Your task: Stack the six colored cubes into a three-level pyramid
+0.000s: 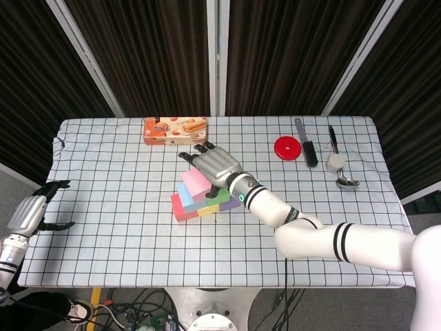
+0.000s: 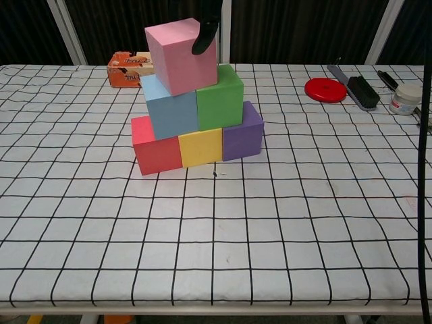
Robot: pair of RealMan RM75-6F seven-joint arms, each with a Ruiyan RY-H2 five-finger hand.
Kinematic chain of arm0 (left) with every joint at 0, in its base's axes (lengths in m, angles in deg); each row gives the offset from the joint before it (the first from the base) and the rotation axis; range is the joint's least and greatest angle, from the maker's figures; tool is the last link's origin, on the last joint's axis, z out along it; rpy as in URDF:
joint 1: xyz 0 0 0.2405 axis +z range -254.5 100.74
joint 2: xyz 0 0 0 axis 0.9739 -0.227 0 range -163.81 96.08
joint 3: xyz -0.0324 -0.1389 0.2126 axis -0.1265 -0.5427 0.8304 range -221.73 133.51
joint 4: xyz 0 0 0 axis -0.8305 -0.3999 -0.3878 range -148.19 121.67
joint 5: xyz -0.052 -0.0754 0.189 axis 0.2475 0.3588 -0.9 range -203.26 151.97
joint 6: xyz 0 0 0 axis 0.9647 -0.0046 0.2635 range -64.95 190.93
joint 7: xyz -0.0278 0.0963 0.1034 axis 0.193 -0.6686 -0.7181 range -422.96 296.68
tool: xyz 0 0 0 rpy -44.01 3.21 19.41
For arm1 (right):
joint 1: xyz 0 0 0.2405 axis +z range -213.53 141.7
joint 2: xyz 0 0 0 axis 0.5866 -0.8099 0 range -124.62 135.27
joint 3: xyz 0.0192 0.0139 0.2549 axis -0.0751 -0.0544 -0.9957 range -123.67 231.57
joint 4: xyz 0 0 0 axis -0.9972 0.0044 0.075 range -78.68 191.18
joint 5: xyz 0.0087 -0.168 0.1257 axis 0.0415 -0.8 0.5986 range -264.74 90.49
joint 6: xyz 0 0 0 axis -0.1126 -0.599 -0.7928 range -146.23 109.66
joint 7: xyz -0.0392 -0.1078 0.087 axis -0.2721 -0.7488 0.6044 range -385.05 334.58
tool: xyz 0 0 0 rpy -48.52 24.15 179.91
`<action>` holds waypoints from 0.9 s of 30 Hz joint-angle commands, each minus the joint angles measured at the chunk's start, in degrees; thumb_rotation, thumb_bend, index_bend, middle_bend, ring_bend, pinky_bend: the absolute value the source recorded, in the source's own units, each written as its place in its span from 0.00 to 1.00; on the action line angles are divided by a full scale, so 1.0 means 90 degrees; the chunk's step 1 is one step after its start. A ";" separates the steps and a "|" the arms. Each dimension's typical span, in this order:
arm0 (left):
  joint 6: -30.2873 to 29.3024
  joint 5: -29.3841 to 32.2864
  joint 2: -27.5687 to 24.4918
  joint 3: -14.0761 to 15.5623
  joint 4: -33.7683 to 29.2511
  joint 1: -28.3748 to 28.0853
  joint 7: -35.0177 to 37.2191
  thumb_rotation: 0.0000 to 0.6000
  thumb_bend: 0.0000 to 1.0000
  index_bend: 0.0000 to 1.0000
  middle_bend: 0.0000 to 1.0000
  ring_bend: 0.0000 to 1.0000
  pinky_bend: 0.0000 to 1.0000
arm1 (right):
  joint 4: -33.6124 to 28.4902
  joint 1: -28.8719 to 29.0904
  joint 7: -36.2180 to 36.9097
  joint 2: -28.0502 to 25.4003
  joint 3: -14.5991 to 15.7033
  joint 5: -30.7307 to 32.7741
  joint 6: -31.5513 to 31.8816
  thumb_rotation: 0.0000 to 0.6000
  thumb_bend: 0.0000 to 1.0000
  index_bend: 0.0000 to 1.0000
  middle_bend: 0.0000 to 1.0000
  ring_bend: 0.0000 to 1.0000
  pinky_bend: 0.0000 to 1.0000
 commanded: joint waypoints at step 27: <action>0.0024 -0.0028 0.0010 0.0027 -0.0027 -0.0038 0.0004 1.00 0.02 0.13 0.17 0.09 0.19 | -0.0394 0.0228 0.0153 -0.0162 0.0118 0.0711 0.0646 1.00 0.19 0.00 0.51 0.03 0.00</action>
